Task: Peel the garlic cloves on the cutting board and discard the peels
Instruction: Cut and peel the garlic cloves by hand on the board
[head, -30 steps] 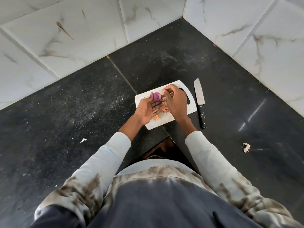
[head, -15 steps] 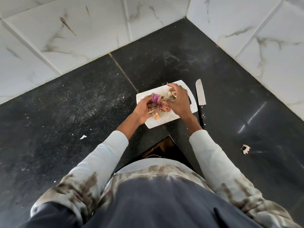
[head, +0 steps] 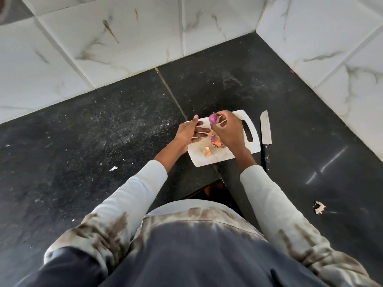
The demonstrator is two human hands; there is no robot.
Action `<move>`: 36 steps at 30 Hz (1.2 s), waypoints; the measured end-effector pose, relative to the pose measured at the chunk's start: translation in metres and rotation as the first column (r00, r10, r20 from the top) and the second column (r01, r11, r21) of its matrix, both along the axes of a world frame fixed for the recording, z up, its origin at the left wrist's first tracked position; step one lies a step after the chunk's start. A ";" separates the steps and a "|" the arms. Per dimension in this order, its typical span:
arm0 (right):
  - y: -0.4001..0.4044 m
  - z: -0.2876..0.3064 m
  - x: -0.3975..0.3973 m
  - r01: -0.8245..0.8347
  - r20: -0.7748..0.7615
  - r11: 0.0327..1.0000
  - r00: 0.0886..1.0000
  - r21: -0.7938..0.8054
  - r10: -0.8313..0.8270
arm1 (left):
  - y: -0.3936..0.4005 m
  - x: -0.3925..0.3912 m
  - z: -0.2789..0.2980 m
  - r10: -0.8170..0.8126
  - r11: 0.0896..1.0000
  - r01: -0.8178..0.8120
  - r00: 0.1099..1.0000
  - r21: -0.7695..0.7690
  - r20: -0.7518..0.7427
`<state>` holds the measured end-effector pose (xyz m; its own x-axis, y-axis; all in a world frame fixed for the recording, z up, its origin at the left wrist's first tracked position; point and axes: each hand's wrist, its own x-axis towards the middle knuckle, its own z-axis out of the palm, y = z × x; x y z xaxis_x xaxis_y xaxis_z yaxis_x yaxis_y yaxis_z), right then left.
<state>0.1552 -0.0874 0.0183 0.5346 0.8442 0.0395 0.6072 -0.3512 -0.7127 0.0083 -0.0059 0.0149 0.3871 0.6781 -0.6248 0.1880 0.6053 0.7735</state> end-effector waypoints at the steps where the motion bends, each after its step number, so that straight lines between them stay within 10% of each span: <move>1: 0.004 -0.001 0.004 0.018 0.007 1.000 1.000 -0.015 -0.018 | 0.005 -0.003 -0.001 0.016 0.999 -0.015 0.999 0.047 -0.035; 11: 0.033 -0.025 -0.007 0.042 0.185 0.961 0.983 -0.272 0.009 | 0.026 -0.025 -0.025 -0.098 0.757 0.377 0.873 0.533 -0.478; 21: 0.038 -0.040 -0.009 0.013 0.115 0.972 0.993 -0.236 0.015 | 0.017 -0.009 -0.032 -0.158 0.574 0.627 0.716 0.527 -0.680; 36: 0.001 -0.029 -0.007 0.113 0.021 0.991 0.994 -0.075 -0.112 | 0.007 -0.012 -0.033 -0.134 0.534 0.601 0.755 0.595 -0.642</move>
